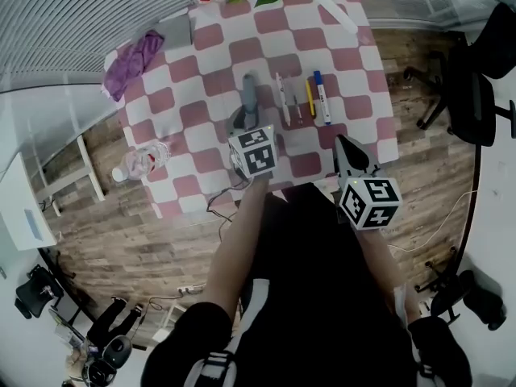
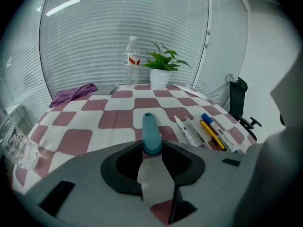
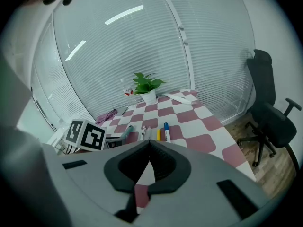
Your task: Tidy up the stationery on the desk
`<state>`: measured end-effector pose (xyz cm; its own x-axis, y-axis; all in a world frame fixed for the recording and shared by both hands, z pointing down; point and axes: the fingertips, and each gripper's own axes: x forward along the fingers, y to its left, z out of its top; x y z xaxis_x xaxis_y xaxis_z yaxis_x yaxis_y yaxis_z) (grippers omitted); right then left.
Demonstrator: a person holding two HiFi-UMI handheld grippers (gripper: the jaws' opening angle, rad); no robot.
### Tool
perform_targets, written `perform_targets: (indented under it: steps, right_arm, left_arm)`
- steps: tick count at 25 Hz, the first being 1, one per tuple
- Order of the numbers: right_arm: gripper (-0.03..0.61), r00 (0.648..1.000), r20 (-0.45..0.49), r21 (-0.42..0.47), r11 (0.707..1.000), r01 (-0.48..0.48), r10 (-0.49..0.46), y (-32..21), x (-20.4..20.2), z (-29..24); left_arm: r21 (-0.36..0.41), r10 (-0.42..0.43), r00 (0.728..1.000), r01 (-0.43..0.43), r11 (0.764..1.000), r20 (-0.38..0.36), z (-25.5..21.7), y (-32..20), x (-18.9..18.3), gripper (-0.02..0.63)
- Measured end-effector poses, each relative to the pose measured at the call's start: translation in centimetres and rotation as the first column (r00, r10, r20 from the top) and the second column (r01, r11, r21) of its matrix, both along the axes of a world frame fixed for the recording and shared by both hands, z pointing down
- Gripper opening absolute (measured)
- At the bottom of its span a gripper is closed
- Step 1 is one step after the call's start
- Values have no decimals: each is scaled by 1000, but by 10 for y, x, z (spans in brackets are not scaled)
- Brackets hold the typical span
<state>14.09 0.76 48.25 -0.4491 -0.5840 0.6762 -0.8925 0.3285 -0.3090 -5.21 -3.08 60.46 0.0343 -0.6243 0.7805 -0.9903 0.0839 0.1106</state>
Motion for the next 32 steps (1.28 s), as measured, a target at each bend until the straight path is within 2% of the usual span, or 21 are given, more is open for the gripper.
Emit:
perform_targets:
  steps: [3, 7, 19, 32]
  right_arm:
    - [21, 1000, -1, -4, 1000, -10, 10, 3, 4, 1]
    - [21, 1000, -6, -9, 1000, -20, 20, 5, 9, 4]
    - [21, 999, -1, -14, 999, -44, 44, 8, 18, 5]
    - [21, 999, 1, -15, 999, -48, 48, 11, 24, 6]
  left_arm:
    - [-5, -14, 1000, 14, 1000, 0, 3, 12, 14, 146]
    - [-34, -20, 999, 19, 999, -42, 12, 21, 28, 146]
    - [-43, -101, 994, 99, 994, -45, 13, 23, 38, 146]
    - [-52, -117, 992, 115, 992, -49, 13, 26, 53, 146]
